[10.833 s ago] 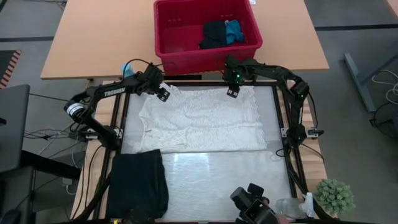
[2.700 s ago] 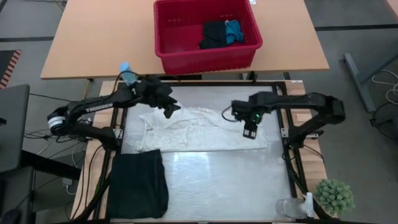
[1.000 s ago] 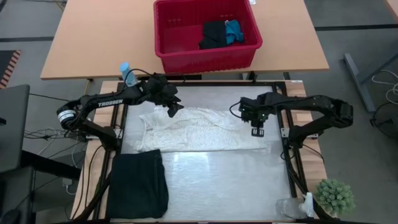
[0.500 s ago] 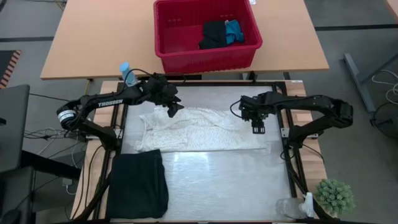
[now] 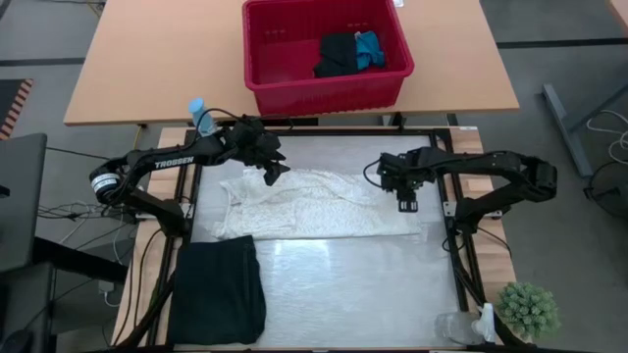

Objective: Fold Laundry from Bin
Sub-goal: Fold the white dress from the red bin

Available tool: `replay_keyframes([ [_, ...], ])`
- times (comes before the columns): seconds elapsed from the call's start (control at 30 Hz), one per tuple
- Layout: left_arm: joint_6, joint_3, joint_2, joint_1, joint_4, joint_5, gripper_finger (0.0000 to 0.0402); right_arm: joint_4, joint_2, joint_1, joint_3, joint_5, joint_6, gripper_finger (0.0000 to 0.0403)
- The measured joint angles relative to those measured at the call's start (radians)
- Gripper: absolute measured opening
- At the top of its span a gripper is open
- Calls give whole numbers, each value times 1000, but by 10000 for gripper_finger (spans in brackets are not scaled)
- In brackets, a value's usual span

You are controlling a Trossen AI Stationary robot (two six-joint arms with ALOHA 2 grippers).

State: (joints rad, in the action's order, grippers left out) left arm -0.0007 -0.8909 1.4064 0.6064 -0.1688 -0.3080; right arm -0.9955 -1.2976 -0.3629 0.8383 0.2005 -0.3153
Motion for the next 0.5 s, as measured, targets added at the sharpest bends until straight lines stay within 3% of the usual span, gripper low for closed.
replay_keyframes([
  [0.33,1,0,0,0,-15,0,212,-8,0,1,-23,-44,8,28],
  [0.5,1,0,0,0,-24,1,212,-49,0,0,15,43,98,14],
])
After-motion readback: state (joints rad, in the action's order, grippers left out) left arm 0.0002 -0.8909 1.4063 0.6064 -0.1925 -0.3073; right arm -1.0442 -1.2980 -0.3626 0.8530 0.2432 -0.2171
